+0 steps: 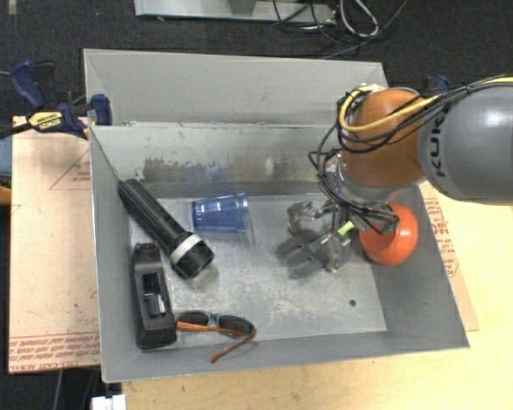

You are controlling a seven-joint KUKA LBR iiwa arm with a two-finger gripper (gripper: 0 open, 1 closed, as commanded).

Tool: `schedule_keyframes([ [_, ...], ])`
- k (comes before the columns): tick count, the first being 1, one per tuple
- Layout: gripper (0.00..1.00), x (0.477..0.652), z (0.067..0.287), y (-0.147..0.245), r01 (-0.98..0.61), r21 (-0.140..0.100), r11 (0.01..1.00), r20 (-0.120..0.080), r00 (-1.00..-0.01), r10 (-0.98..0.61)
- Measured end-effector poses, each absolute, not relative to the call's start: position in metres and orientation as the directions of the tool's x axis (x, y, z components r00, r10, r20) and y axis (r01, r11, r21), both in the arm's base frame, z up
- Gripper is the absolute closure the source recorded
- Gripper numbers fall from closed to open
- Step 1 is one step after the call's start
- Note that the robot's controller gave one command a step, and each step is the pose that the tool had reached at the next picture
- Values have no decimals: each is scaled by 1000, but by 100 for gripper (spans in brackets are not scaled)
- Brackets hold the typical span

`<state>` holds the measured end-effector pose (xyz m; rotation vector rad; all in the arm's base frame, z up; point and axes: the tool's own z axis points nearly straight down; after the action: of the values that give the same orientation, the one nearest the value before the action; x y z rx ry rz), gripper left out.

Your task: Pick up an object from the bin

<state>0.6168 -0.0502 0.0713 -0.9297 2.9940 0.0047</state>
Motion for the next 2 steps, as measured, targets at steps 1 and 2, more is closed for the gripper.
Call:
schedule_keyframes([
  [1, 100, 617, 71, -50, -566, 1, 824, -7, -824, -566],
  [2, 100, 614, 82, -50, -566, 7, 825, -1, -825, -566],
])
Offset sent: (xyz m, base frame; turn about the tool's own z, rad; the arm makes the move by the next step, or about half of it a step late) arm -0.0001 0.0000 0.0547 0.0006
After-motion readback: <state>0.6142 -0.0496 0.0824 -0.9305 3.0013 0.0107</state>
